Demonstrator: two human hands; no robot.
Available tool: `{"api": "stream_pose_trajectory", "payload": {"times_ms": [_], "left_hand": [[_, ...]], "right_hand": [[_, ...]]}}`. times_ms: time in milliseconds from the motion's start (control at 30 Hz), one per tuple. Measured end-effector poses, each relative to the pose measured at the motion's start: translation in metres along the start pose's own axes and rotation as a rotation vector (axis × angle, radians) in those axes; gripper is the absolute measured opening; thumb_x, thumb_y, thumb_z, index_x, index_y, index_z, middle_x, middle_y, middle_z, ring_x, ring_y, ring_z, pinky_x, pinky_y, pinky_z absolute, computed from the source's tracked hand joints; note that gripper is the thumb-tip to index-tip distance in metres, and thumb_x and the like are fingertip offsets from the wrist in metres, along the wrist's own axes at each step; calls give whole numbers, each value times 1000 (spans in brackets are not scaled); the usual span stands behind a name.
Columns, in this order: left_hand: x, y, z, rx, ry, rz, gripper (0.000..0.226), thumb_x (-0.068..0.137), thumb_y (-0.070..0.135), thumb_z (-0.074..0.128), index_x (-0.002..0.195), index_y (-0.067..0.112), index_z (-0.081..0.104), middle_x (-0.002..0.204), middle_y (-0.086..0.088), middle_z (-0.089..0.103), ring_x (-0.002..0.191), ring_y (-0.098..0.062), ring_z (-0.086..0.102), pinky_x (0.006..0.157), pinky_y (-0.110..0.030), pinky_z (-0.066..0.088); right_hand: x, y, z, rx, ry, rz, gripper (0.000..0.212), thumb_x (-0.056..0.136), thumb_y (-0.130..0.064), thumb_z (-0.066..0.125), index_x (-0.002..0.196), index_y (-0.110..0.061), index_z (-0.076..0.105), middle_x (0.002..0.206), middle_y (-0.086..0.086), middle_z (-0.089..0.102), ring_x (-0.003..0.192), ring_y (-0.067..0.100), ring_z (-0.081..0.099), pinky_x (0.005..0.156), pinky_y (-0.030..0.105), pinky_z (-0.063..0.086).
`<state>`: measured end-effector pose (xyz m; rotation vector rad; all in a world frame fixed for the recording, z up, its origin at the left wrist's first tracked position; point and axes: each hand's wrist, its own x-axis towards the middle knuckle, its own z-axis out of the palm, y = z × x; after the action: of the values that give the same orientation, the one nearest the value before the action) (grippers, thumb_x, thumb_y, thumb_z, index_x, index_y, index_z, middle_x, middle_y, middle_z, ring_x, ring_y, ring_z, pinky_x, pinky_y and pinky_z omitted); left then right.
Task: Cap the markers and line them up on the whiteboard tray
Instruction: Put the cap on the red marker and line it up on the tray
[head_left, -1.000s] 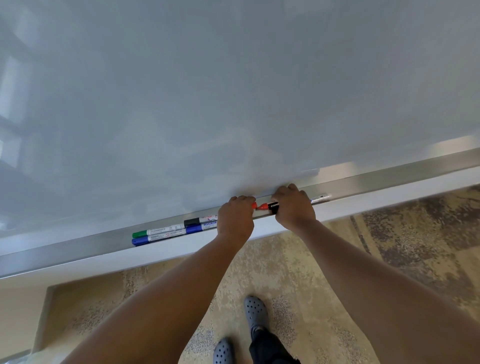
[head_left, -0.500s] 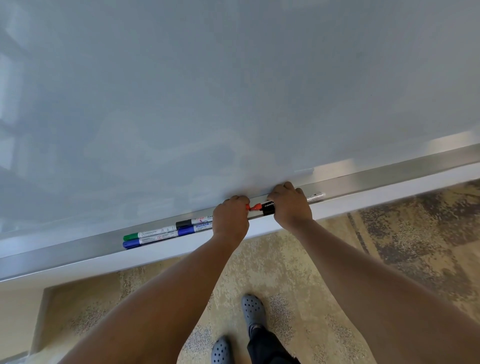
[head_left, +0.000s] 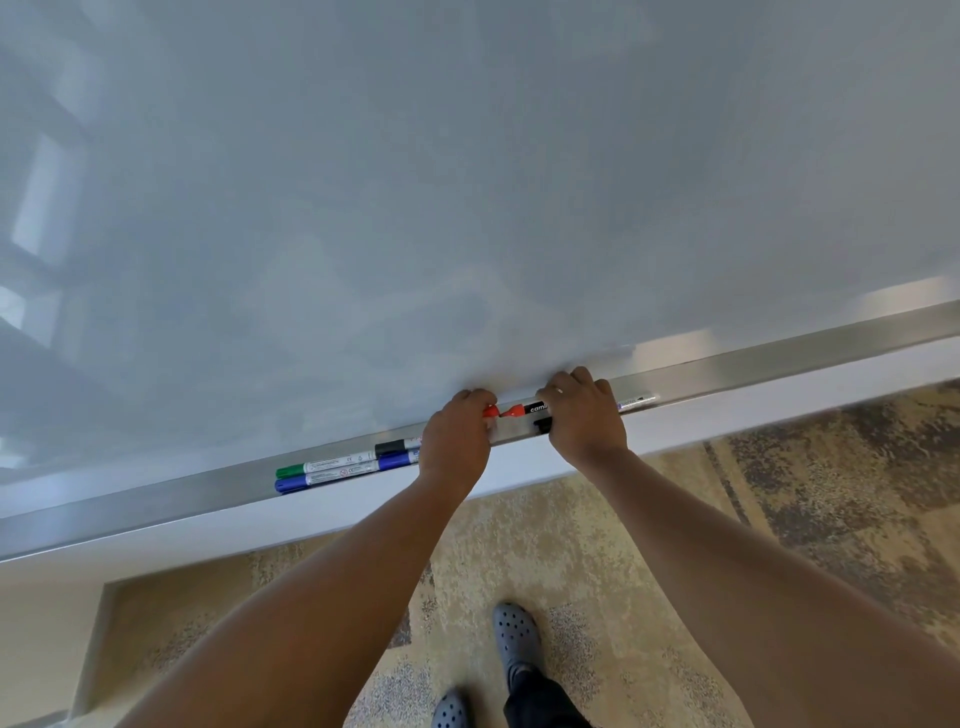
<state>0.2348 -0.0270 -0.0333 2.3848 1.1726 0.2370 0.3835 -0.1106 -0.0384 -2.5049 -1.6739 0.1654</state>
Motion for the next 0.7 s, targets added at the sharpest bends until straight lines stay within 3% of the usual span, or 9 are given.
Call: {"api": "stream_pose_trajectory", "payload": {"times_ms": [200, 367, 533, 700], "left_hand": [[-18, -14, -19, 17, 1, 12, 37, 89, -2, 59, 117, 21, 66, 109, 1, 67, 90, -19, 67, 78, -26, 52], [-31, -20, -33, 11, 18, 32, 32, 92, 2, 58, 115, 22, 67, 104, 1, 66, 85, -19, 67, 74, -28, 53], [-44, -24, -44, -5, 32, 62, 36, 92, 0, 55, 119, 22, 66, 108, 1, 65, 90, -20, 66, 81, -31, 55], [-54, -34, -57, -92, 55, 49, 32, 97, 5, 51, 117, 22, 68, 110, -1, 64, 92, -21, 65, 81, -32, 53]], "right_hand": [[-11, -20, -7, 6, 39, -5, 40, 74, 3, 60, 110, -13, 67, 110, 6, 64, 104, 30, 52, 83, 41, 43], [-18, -38, -10, 32, 88, -34, 39, 71, 3, 63, 105, -13, 69, 104, 5, 65, 99, 30, 54, 79, 42, 44], [-26, -53, -13, 32, 143, -61, 36, 67, 2, 68, 98, -16, 71, 98, 2, 66, 93, 28, 56, 76, 41, 43], [-31, -64, -18, 33, 168, -86, 36, 67, -2, 67, 98, -19, 69, 100, 1, 63, 94, 28, 56, 84, 45, 41]]}}
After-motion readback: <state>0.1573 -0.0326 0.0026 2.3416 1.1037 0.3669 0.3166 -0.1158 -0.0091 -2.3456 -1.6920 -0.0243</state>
